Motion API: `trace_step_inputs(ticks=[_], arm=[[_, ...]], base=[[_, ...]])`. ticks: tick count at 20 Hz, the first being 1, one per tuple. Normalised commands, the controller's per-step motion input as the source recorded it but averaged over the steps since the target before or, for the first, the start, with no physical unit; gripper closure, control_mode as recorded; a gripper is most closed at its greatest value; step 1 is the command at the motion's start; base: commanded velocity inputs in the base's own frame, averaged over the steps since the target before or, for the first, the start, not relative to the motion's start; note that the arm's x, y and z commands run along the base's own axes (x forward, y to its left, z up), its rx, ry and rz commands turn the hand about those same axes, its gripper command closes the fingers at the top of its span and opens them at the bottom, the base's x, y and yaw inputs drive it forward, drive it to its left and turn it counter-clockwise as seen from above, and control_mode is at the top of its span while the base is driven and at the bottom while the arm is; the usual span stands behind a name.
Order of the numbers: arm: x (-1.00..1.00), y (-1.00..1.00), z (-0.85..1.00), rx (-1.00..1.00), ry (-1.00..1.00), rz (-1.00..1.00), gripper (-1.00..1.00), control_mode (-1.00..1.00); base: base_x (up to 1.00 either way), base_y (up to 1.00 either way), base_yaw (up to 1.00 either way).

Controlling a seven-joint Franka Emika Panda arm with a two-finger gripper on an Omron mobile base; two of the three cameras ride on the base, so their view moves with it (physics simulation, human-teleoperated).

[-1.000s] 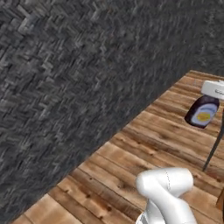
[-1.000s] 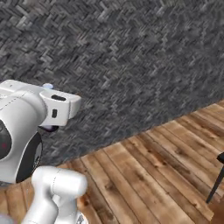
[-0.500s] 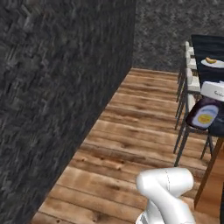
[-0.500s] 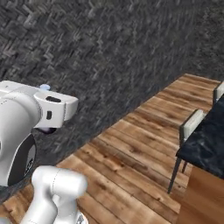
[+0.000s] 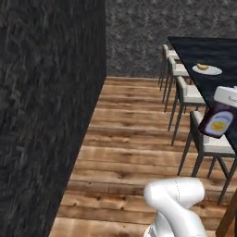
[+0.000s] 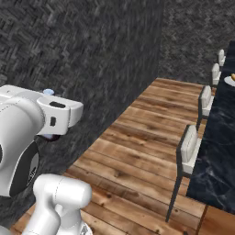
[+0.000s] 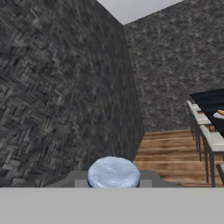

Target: Move the hot dog bun to the plate on the dining table and place the condiment next to that plate. Then navigate to the fridge and take the sausage and place it on the plate as well.

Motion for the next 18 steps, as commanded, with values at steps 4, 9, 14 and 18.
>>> trace_step_inputs(ticks=[4, 9, 14, 18], arm=[[0.00, 0.00, 0.00, 0.00, 0.00, 0.00, 1.00, 1.00], [0.00, 0.00, 0.00, 0.00, 0.00, 0.00, 1.00, 1.00], [0.00, 0.00, 0.00, 0.00, 0.00, 0.00, 1.00, 1.00], [0.00, 0.00, 0.00, 0.00, 0.00, 0.00, 1.00, 1.00]], base=[[1.00, 0.77, -0.38], [1.00, 0.52, -0.45], [1.00, 0.46, -0.45], [1.00, 0.50, -0.46]])
